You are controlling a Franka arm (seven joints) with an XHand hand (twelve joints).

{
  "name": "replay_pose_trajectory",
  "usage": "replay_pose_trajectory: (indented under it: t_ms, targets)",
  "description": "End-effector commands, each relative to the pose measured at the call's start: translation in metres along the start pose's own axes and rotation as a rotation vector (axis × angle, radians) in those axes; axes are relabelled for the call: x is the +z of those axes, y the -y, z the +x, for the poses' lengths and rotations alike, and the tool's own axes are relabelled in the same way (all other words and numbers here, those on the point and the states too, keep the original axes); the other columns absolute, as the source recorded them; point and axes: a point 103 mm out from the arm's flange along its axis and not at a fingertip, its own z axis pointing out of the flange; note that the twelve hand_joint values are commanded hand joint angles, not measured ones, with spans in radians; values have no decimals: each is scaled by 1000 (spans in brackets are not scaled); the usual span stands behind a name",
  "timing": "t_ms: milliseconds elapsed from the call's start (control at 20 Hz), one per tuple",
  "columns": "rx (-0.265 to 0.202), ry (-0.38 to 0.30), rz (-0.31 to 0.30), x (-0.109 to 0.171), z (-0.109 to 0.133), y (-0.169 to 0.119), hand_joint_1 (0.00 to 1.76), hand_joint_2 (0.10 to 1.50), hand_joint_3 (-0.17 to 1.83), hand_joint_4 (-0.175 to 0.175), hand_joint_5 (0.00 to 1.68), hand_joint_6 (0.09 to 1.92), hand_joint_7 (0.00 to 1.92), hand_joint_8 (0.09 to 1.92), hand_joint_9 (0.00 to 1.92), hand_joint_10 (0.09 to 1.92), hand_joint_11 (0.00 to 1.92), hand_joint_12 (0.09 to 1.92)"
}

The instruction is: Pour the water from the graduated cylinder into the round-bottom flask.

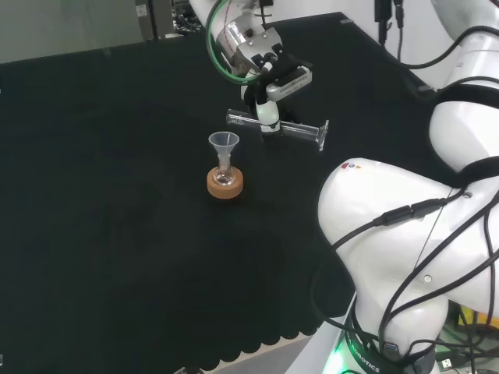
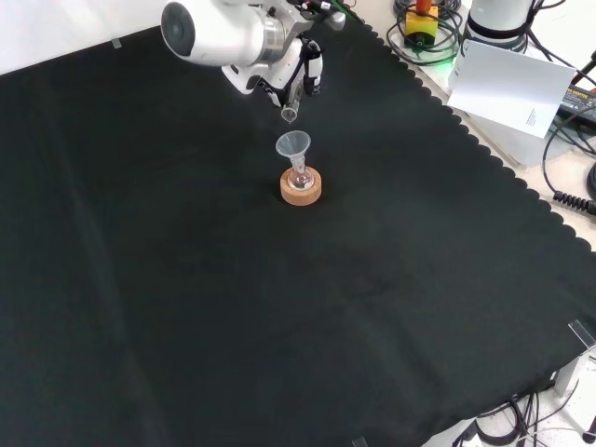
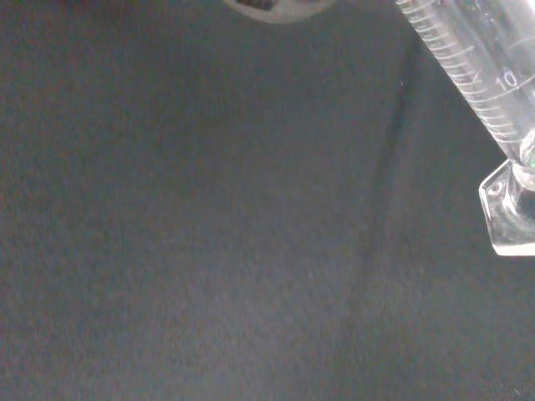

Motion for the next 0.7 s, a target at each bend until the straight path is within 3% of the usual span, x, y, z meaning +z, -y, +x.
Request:
replay_pose_trajectory:
  t_ms: [50, 600, 700]
  targets:
    - [-106, -82, -181, 11, -6, -8, 1270, 1086, 3, -175, 1026, 931, 1059, 909, 1459, 87, 1211, 731]
    - [-207, -257, -444, 20, -24, -23, 1269, 1089, 3, -175, 1021, 941, 1053, 919, 1447, 87, 1190, 728]
    - [-221, -277, -467, 21, -27, -25, 1269, 1089, 3, -175, 1020, 942, 1052, 920, 1445, 87, 1188, 729]
